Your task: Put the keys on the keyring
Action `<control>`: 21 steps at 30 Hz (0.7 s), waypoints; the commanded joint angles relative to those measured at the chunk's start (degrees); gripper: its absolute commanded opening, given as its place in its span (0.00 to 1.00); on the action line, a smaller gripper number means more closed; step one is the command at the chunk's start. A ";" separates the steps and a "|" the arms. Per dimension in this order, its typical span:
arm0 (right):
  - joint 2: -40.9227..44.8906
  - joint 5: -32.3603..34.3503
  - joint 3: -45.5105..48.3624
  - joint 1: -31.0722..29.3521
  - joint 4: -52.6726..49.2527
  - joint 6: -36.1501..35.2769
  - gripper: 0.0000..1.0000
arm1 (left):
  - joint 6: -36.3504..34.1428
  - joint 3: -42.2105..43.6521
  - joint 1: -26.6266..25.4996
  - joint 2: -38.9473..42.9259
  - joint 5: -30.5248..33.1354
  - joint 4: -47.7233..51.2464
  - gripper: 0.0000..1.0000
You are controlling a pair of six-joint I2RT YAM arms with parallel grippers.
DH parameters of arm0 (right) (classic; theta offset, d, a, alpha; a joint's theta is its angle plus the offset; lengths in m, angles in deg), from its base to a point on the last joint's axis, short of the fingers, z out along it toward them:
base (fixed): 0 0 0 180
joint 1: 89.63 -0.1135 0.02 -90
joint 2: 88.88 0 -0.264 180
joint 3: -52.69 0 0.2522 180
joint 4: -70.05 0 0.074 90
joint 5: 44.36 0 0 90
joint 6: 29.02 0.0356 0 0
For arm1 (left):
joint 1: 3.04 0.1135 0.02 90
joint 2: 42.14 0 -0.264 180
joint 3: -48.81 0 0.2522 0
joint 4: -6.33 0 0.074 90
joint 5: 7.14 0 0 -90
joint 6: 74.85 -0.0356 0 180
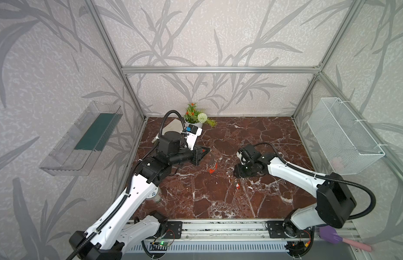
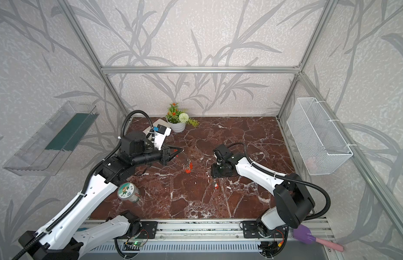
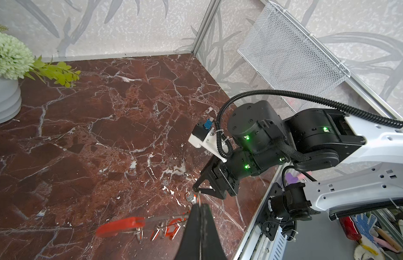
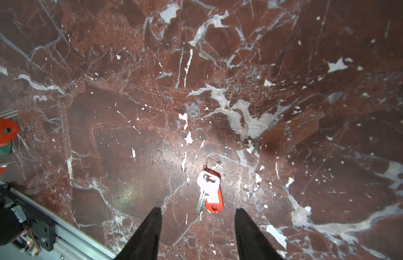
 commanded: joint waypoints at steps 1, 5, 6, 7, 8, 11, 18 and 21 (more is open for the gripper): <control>-1.46 -1.62 -2.08 0.20 -4.75 -4.29 0.54 | 0.96 0.18 -0.18 0.22 1.66 -2.95 0.00; -5.64 -2.87 -6.75 0.25 -10.26 -8.78 0.49 | 2.04 -2.36 -0.11 -2.32 5.32 -2.14 0.00; -7.20 -3.17 -8.40 0.22 -11.99 -9.75 0.48 | 2.04 -3.09 -0.14 -2.90 5.63 -1.86 0.00; -8.61 -3.09 -9.76 0.25 -13.57 -10.49 0.47 | 2.04 -3.62 -0.14 -3.31 5.94 -1.84 0.00; -9.52 -3.17 -10.46 0.25 -14.07 -11.24 0.46 | 1.96 -3.79 -0.10 -3.47 6.60 -2.06 0.00; -10.67 -4.54 -9.29 0.20 -11.08 -12.32 0.45 | 2.40 -3.45 -0.16 -3.76 9.13 -3.46 0.00; -10.21 -5.52 -3.16 0.16 -1.70 -9.19 0.39 | 4.41 -3.50 -0.09 -5.23 9.94 -5.24 0.00; -10.11 -5.53 0.12 0.16 3.65 -8.06 0.35 | 4.12 -3.33 -0.17 -5.94 9.13 -6.05 0.00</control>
